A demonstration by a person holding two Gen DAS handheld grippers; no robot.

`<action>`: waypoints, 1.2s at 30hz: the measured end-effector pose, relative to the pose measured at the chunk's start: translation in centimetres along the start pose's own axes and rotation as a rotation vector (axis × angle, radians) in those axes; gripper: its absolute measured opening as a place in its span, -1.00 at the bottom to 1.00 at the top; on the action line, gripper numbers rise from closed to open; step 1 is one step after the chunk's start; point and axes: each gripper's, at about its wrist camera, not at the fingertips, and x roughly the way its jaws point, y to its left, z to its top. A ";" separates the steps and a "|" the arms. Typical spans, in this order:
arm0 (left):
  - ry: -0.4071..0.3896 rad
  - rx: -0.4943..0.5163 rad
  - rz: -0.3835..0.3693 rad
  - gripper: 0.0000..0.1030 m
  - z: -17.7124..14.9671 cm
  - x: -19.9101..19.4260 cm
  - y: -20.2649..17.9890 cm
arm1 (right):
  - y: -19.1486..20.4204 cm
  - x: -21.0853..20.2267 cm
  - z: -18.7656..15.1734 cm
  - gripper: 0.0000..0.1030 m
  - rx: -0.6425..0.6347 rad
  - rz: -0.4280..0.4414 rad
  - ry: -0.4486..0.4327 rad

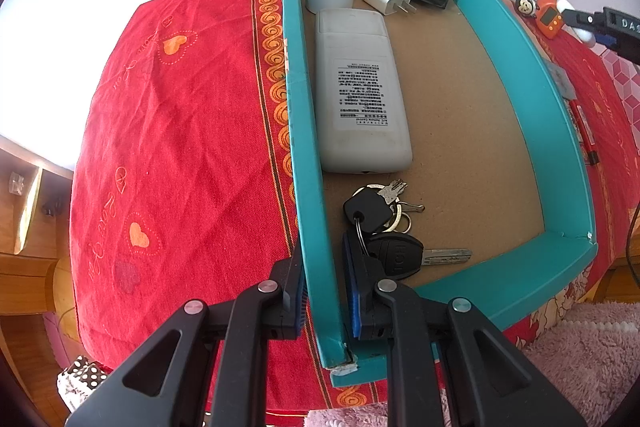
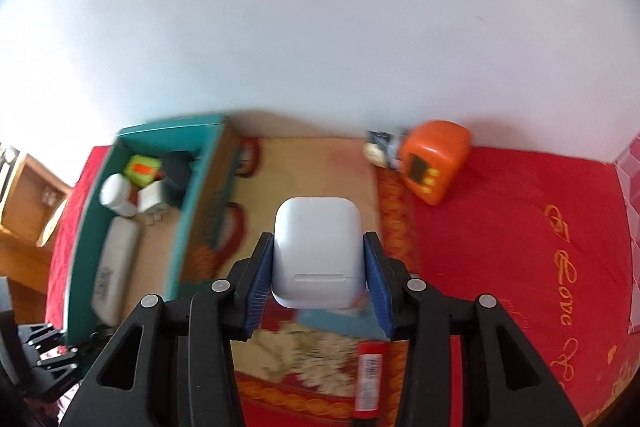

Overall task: Organize objects
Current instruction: 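Carry the earbud case with the right gripper into the tray and release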

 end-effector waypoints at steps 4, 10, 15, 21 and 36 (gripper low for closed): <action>0.000 -0.002 0.000 -0.72 0.1 0.0 0.0 | 3.1 -0.7 -0.6 -0.14 -0.052 0.057 0.011; 0.003 -0.003 0.002 -0.72 0.3 0.0 -0.3 | 7.7 0.5 -1.2 -0.14 -0.176 0.126 0.039; 0.001 -0.009 0.002 -0.72 0.4 -0.1 -0.4 | 12.5 3.1 -2.0 -0.14 -0.279 0.188 0.084; 0.001 -0.013 0.003 -0.72 0.7 0.0 -0.6 | 16.8 6.3 -2.6 -0.14 -0.435 0.186 0.171; -0.001 -0.023 0.006 -0.72 1.4 0.1 -1.1 | 18.0 11.3 -2.9 -0.14 -0.571 0.078 0.266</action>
